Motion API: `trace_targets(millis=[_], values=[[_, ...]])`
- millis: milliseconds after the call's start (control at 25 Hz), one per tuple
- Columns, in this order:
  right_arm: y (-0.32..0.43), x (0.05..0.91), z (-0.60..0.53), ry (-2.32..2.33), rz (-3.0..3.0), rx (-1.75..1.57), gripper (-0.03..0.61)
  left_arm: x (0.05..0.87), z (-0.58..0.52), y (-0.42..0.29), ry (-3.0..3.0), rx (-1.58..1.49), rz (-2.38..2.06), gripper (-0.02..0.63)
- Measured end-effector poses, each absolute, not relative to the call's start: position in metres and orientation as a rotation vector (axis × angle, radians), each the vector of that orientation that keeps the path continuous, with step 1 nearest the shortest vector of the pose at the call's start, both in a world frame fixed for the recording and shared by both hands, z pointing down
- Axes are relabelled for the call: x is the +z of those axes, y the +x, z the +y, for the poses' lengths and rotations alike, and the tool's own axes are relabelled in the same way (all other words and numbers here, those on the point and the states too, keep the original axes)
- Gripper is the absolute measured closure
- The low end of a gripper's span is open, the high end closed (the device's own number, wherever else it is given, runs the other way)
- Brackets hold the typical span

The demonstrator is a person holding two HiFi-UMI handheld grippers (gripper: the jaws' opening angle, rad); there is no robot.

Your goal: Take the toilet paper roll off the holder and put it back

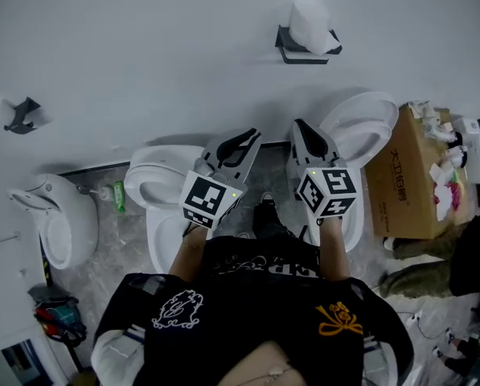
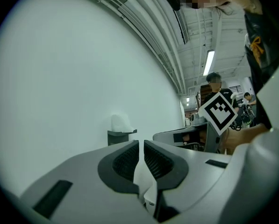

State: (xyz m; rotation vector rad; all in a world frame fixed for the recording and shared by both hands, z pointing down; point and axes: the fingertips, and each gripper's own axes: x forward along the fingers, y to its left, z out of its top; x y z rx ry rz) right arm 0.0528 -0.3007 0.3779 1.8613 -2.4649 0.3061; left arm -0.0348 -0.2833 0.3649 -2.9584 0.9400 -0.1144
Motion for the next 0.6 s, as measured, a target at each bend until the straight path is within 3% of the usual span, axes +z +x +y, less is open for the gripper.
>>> trace_targets(millis=[320,600], values=[[0.103,0.362,-0.382,1.834,-2.515,0.291,0.534,0.358,-0.357,0.007,-2.934,-0.115,1.024,0.566],[0.136,0.345,-0.440,1.835,-2.543,0.228,0.478,0.357,-0.394,0.028,-2.908,-0.146,1.085,0.566]])
